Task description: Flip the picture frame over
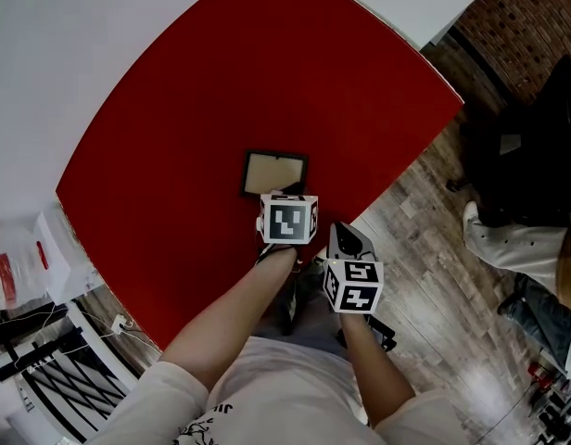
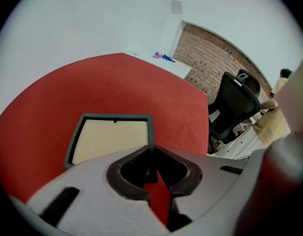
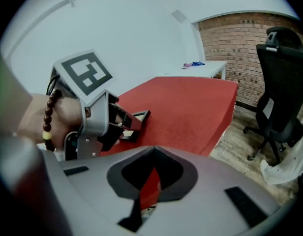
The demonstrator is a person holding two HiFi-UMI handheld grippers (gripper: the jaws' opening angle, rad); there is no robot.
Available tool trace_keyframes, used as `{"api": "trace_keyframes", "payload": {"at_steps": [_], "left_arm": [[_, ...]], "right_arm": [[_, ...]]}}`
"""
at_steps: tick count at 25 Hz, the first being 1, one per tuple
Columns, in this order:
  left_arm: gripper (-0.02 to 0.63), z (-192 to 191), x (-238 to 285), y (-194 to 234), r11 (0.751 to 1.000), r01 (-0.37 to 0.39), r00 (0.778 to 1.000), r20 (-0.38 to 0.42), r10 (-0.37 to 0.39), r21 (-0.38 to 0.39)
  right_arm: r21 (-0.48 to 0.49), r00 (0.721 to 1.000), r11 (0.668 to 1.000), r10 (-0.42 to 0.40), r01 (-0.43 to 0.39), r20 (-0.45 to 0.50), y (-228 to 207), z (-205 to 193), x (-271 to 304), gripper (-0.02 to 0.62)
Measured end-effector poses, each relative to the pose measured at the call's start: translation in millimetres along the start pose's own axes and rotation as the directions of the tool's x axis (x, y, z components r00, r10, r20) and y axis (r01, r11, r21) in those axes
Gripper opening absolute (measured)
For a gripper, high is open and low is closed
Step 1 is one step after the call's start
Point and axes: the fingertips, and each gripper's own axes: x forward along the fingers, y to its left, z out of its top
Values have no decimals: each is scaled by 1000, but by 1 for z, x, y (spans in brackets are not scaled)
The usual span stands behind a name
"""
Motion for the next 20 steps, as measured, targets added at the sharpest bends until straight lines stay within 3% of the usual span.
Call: {"api": "trace_keyframes", "payload": {"at_steps": [6, 11, 17, 20], "left_arm": [[47, 14, -26, -14, 987, 128, 991, 41, -124, -97], [46, 25, -47, -23, 941, 258, 966, 84, -245, -218], [48, 40, -68, -40, 831, 443, 897, 158, -413, -338], [47, 47, -77, -47, 740, 541, 840, 217, -497, -399]], "right_arm": [[-31, 999, 999, 35, -34, 36, 5, 13, 3, 5], [-83, 993, 992, 100, -94, 70, 13, 27, 6, 5], [-124, 983, 982, 156, -143, 102, 19, 40, 5, 6], [-158, 974, 972, 192, -173, 116, 20, 44, 0, 5]]}}
